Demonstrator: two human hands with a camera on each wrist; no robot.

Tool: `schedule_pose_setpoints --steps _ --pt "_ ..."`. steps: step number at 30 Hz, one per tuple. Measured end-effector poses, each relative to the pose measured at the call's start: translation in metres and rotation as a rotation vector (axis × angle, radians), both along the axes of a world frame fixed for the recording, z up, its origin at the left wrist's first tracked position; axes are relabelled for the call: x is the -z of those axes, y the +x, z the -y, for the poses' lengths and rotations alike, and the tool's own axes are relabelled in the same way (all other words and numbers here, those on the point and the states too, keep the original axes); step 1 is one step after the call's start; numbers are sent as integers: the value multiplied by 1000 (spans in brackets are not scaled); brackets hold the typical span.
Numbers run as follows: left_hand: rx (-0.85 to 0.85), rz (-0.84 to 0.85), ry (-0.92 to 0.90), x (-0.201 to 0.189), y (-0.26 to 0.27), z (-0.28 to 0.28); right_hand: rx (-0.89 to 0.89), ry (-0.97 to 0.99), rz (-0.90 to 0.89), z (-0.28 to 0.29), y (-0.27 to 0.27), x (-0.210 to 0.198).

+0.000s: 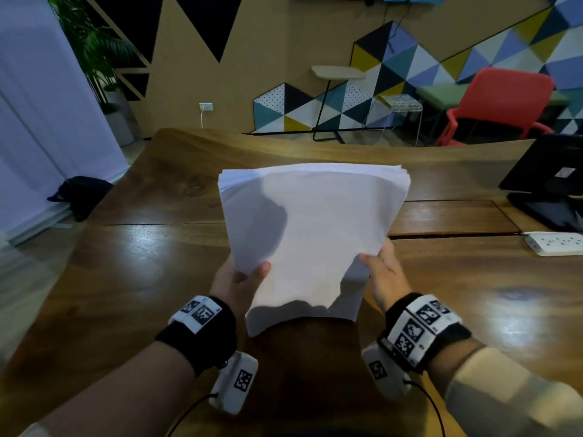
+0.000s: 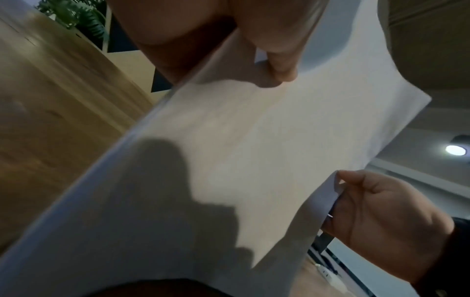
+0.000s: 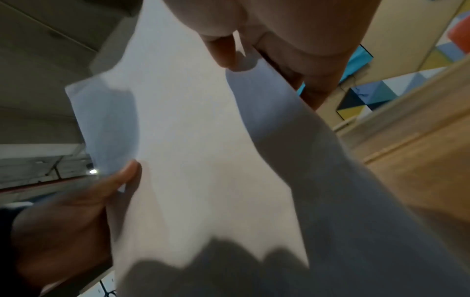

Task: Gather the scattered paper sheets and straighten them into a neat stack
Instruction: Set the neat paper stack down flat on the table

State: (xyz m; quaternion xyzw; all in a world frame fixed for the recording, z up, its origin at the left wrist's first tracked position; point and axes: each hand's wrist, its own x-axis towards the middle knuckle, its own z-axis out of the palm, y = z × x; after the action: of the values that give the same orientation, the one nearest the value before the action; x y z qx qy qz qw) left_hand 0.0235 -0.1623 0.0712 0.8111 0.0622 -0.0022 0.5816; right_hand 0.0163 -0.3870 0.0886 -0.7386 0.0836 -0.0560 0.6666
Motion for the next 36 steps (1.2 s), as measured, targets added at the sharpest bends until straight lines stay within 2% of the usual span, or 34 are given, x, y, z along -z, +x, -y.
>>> schedule_pose_setpoints --steps 3,6,9,11,13,15,24,36 --pt "-37 -19 90 4 0 2 49 -93 -49 -4 2 16" --pt "-60 -65 5 11 -3 -2 66 -284 -85 -4 3 26" --pt "-17 -266 -40 35 -9 -11 -43 -463 -301 -3 -1 44" --pt "2 -448 -40 59 -14 -18 -100 -465 -507 -3 -8 63" --pt "35 -566 68 74 -21 -22 -136 -499 -673 -2 -13 83" --pt "88 -603 198 84 -25 -24 -175 -581 -740 -3 -14 95" --pt "123 -618 377 83 -17 -23 -211 -777 -791 -7 -6 98" --pt "45 -599 402 79 -18 -28 -155 -794 -762 7 -8 93"
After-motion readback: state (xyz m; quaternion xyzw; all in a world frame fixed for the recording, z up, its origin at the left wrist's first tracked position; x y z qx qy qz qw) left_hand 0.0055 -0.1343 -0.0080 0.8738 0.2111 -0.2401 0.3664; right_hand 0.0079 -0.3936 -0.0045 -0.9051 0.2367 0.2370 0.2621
